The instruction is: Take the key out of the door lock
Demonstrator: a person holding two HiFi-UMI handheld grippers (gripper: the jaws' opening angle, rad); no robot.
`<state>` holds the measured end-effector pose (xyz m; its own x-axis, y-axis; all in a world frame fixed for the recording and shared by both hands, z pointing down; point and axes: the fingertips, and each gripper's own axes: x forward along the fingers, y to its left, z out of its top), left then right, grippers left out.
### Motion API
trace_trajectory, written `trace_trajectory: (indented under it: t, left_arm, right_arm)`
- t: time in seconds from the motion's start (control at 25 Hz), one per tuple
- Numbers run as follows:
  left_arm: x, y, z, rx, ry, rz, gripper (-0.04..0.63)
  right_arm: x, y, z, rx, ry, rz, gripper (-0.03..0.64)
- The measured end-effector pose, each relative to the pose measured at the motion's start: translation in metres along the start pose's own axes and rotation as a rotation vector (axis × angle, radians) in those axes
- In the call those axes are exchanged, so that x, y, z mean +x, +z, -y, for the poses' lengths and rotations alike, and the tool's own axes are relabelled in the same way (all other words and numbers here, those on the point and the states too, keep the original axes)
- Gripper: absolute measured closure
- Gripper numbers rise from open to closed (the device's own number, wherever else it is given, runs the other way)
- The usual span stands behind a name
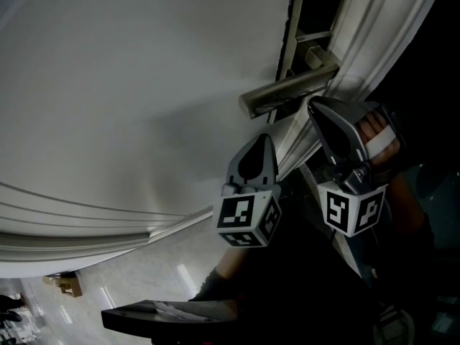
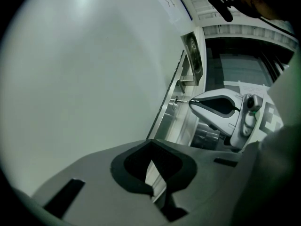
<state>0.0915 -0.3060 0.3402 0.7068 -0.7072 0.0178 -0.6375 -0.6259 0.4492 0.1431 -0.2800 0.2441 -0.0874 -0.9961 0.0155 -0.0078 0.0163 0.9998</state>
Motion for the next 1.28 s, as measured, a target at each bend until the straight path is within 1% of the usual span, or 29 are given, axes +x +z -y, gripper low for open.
trace_trajectory:
  t: [0.96,1.28]
  left_arm:
    - [-0.0004,-0.0015,0.0002,0.004,-0.009,0.001,0.595]
    - [-0.0015,0.0002,0.0008,-0.006,-0.011,0.005,0.595]
  right_arm:
    - [-0.0007,-0.0007,-0.0008,-0.004,0.0,-0.006,0.603]
    - [-0.0013,0.0007,-0.0001,-0.008,0.002,-0.009,0.603]
